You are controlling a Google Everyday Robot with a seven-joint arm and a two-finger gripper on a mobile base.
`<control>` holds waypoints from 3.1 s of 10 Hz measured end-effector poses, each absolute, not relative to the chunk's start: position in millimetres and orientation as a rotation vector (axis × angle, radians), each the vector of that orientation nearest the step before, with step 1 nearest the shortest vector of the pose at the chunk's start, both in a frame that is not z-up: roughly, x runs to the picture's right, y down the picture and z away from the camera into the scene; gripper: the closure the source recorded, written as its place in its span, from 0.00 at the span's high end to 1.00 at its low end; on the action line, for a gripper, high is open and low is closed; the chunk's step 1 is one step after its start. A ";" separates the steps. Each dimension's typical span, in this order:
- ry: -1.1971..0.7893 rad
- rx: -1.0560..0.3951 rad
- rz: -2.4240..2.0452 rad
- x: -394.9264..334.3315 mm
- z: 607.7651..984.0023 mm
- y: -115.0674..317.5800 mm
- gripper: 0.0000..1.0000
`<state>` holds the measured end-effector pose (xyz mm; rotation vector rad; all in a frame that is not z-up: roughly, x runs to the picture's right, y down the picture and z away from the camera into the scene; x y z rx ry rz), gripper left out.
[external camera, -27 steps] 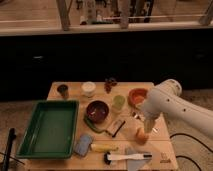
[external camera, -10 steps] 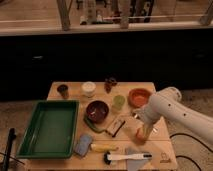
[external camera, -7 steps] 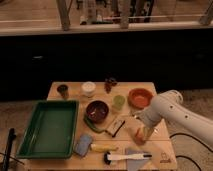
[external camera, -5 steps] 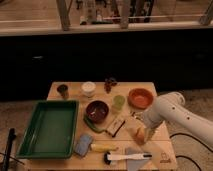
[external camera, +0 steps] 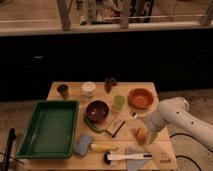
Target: Place apple in paper cup
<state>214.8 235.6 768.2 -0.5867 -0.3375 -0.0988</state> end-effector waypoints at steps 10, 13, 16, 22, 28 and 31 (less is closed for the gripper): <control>-0.390 -0.588 -0.081 207.5 787.3 248.6 0.41; -0.393 -0.587 -0.087 207.6 783.0 248.1 0.11; -0.401 -0.584 -0.103 203.4 778.5 246.2 0.00; -0.462 -0.542 -0.164 187.1 762.2 219.5 0.00; -0.525 -0.458 -0.246 168.7 747.9 178.2 0.00; -0.531 -0.438 -0.279 163.5 745.9 160.6 0.00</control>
